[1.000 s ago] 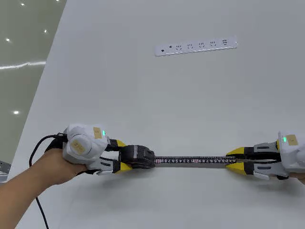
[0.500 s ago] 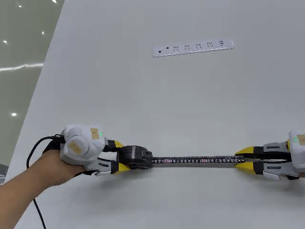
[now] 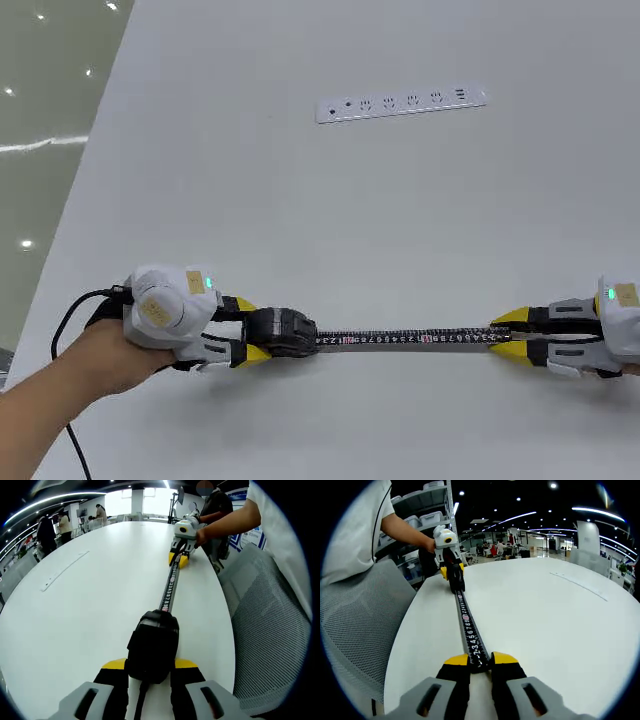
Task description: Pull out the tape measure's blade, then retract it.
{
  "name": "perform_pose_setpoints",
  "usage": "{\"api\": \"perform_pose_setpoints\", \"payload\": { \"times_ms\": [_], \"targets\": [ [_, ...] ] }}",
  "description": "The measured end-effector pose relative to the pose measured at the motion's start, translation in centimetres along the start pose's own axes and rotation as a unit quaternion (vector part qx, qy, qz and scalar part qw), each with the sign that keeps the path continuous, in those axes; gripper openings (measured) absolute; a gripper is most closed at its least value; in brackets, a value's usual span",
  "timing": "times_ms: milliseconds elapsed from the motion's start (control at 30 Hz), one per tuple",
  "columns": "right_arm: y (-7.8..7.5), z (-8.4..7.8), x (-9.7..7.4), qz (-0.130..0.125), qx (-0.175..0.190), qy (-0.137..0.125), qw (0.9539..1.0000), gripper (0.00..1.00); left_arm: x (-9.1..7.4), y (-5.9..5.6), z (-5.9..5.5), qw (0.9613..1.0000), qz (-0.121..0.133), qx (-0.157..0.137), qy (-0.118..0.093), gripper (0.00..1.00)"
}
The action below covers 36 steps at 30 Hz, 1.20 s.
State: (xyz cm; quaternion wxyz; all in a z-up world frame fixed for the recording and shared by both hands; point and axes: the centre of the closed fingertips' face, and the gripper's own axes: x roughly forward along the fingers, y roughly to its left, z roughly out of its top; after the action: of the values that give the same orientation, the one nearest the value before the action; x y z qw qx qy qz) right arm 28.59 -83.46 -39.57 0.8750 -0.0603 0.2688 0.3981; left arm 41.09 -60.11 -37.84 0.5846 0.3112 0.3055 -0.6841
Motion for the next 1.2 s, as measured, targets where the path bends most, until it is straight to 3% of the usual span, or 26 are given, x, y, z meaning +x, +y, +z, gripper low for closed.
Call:
{"api": "perform_pose_setpoints", "payload": {
  "times_ms": [733,1000,1200],
  "targets": [
    [-0.09,-0.07,-0.03,0.003,0.007,0.010,0.9999,0.17,0.01,0.03,0.05,0.9999,0.010,-0.005,0.002,0.30],
    [0.35,0.18,0.15,0.006,0.007,0.010,0.9999,0.31,0.07,0.08,0.00,0.9998,0.015,-0.009,0.004,0.31],
    [0.34,0.21,0.10,0.002,0.005,0.017,0.9998,0.38,-0.04,0.28,-0.19,0.9991,0.022,-0.036,0.003,0.38]
  ]
}}
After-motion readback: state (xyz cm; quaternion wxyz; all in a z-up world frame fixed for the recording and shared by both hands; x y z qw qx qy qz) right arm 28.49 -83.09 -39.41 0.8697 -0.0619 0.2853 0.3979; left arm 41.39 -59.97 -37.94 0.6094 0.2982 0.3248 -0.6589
